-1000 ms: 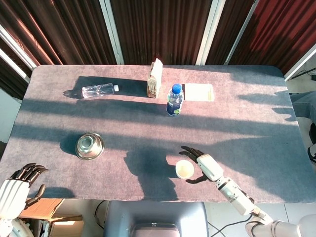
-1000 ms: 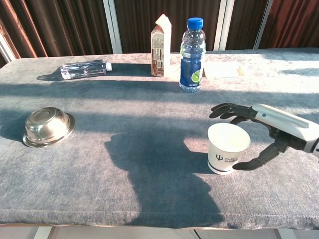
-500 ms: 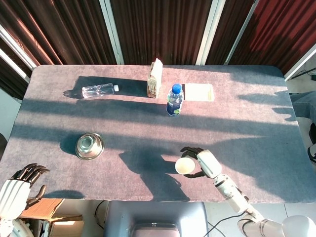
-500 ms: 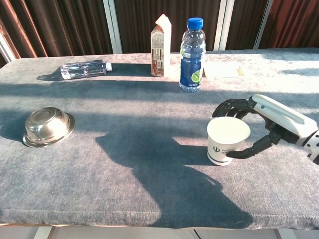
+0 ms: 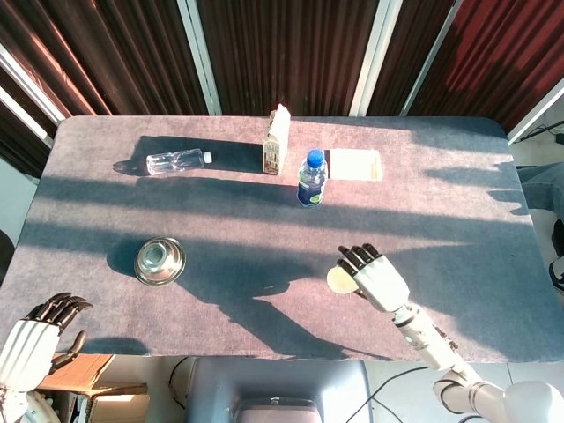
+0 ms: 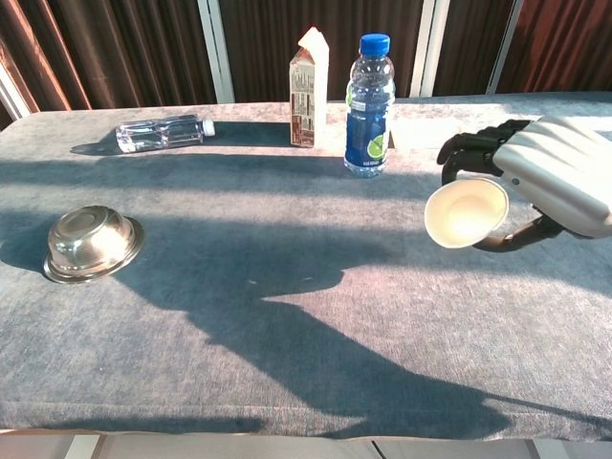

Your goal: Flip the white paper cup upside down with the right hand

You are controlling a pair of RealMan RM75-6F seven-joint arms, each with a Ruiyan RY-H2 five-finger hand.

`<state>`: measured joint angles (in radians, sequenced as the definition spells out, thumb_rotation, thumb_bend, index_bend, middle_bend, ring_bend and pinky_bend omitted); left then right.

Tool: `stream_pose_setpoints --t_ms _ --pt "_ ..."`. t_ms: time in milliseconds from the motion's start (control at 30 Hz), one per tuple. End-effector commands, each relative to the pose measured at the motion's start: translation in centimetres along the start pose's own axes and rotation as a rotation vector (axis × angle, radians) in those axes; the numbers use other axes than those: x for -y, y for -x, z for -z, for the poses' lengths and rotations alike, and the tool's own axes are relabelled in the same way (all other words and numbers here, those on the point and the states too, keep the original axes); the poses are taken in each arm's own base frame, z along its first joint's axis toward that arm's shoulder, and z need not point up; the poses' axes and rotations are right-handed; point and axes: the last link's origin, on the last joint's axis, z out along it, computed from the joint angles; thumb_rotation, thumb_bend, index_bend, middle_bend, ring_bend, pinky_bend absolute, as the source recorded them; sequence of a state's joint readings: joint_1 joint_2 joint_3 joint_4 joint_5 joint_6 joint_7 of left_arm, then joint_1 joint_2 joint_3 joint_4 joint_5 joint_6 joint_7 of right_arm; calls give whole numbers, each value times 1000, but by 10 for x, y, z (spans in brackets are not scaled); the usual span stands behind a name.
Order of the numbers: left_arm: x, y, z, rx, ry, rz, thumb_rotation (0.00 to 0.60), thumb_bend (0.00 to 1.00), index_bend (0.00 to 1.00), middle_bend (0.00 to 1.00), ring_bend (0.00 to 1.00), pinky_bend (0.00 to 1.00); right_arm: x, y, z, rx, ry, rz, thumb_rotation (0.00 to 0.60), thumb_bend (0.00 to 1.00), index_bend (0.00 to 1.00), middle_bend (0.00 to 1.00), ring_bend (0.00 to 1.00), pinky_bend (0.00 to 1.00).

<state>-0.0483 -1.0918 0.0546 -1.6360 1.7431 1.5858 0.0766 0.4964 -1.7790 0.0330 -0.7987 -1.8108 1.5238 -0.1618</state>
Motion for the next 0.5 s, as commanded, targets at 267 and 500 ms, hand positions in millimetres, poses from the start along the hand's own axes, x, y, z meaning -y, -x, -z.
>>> stream_pose_setpoints --t_ms 267,500 --pt "-1 1 1 7 -1 -4 600 420 342 291 210 400 1 3 -14 192 -61 432 600 213 563 408 366 479" --pt "-1 1 1 8 0 -5 600 420 341 291 210 400 4 9 -11 282 -12 375 600 212 484 391 294 417"
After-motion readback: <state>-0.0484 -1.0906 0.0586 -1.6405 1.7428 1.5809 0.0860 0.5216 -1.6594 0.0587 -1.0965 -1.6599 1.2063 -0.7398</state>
